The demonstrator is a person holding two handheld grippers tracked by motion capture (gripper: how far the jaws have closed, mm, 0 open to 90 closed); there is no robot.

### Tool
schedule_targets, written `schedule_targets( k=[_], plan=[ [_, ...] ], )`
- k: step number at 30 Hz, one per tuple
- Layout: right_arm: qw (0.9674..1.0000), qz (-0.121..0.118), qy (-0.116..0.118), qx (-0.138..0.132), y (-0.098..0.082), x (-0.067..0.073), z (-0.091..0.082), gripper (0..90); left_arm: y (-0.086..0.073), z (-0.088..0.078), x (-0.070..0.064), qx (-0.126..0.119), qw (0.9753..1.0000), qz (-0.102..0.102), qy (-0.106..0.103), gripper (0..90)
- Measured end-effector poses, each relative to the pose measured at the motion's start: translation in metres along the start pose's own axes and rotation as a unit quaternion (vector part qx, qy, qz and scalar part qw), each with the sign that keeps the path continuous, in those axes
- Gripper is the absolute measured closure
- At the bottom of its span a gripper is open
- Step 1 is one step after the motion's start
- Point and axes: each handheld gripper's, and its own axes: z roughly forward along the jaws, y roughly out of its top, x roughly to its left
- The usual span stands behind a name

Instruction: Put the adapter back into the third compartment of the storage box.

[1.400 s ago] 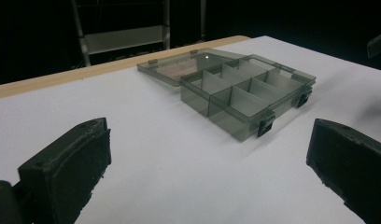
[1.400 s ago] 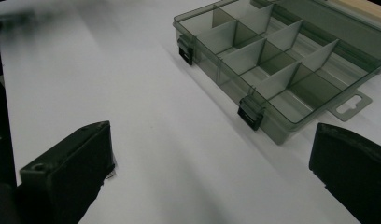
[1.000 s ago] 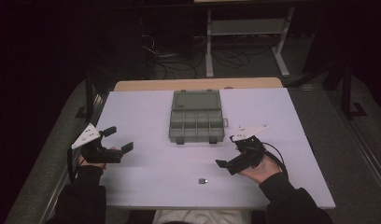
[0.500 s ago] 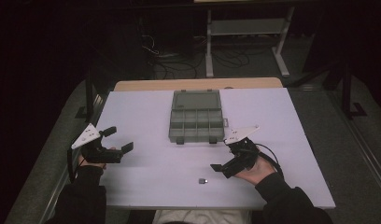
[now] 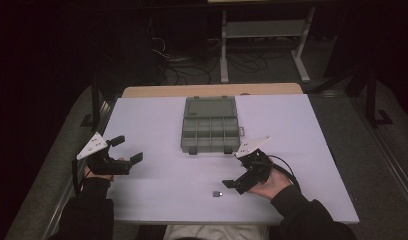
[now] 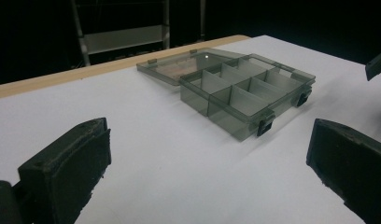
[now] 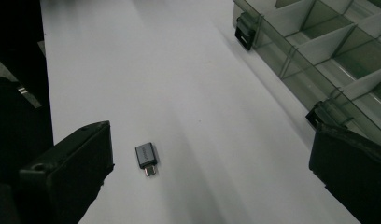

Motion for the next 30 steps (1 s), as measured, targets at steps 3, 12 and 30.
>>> schedule_targets(
  k=[3, 12, 30],
  plan=[
    [1.0000, -0.001, 0.003, 0.003, 0.000, 0.001, 0.002, 0.0, 0.000, 0.000, 0.000, 0.000, 1.0000, 0.001, 0.000, 0.0],
    [0.9996, -0.012, 0.017, 0.018, 0.002, 0.007, 0.011, 0.0, 0.000, 0.000, 0.000, 0.000, 1.0000, 0.001, 0.000, 0.0],
    [0.9980, -0.024, 0.036, 0.047, 0.001, 0.015, 0.028, 0.0, 0.000, 0.000, 0.000, 0.000, 1.0000, 0.002, 0.000, 0.0]
  ],
)
